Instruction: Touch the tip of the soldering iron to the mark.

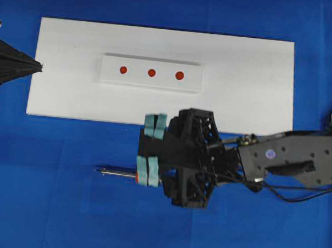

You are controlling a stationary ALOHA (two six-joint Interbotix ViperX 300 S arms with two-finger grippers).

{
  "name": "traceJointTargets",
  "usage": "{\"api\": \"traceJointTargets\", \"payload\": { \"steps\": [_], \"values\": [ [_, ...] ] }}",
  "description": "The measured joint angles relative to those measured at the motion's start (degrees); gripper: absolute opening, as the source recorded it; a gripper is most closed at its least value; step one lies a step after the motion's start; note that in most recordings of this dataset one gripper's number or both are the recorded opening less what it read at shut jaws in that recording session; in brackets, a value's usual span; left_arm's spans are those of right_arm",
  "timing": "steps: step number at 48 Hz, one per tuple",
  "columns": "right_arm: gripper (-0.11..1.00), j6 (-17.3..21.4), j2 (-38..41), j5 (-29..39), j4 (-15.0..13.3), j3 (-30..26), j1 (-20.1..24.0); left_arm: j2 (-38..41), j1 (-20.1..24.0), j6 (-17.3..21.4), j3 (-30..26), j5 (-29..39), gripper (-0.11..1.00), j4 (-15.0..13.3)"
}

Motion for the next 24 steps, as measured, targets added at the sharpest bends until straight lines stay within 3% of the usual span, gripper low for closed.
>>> {"api": "traceJointTargets", "payload": {
  "steps": [17, 24],
  "values": [
    [0.87, -9.9, -0.4, -0.5, -0.2, -0.1, -14.2, 0.0, 0.0, 0.0, 0.0, 0.0, 0.02, 0.1],
    [0.87, -12.0, -0.9, -1.2, 0.2, 0.1, -17.1, 0.0, 0.0, 0.0, 0.0, 0.0, 0.02, 0.1]
  ]
}}
